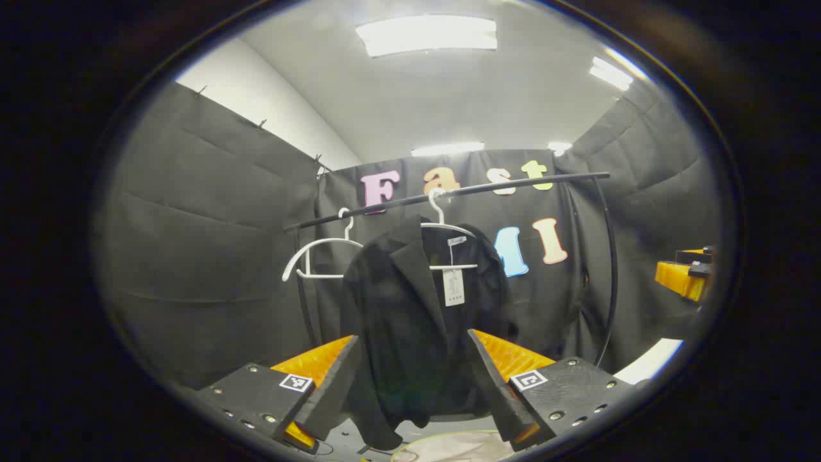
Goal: Grasp the clothes on the hanger with both hands and then place them into the laundry hamper below.
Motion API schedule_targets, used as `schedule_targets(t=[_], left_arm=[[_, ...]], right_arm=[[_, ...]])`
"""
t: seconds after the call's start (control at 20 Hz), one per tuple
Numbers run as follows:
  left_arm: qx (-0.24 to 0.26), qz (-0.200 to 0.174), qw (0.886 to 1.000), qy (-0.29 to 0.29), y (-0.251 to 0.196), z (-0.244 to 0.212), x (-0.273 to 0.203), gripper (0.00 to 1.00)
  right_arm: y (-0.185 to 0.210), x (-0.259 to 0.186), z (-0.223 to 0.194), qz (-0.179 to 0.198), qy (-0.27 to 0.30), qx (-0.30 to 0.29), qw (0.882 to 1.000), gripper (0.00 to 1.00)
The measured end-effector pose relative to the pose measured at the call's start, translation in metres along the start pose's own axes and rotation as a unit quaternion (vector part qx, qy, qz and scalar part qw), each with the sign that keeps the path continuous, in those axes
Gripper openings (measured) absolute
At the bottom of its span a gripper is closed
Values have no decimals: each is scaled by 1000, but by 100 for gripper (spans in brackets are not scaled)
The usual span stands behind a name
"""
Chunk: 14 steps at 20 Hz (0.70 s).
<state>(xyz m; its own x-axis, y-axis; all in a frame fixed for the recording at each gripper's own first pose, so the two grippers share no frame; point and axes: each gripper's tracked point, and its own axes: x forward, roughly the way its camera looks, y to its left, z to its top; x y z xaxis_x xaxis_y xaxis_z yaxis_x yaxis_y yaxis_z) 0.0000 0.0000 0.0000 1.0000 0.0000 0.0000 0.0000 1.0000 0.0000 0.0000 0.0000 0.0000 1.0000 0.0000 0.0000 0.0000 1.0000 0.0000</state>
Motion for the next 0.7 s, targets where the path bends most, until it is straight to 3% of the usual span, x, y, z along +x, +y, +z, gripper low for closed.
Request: schedule_targets(t=[0.05, 0.35, 0.4, 0.45, 0.7], left_arm=[[1, -1, 1000, 0, 1, 1, 0, 96], [-14, 2, 1000, -12, 5, 22, -1, 97], [-17, 4, 1000, -13, 6, 25, -2, 97], [-21, 4, 1000, -13, 7, 23, -3, 97], [-23, 12, 1000, -9, 16, 27, -12, 96]], right_arm=[[-2, -1, 2, -2, -3, -1, 1000, 97], [-7, -4, 15, -5, -2, 4, 1000, 97], [-9, -5, 17, -4, -3, 7, 1000, 92], [-12, -6, 20, -4, -5, 8, 1000, 97], [-13, -7, 24, -1, -7, 7, 1000, 97]])
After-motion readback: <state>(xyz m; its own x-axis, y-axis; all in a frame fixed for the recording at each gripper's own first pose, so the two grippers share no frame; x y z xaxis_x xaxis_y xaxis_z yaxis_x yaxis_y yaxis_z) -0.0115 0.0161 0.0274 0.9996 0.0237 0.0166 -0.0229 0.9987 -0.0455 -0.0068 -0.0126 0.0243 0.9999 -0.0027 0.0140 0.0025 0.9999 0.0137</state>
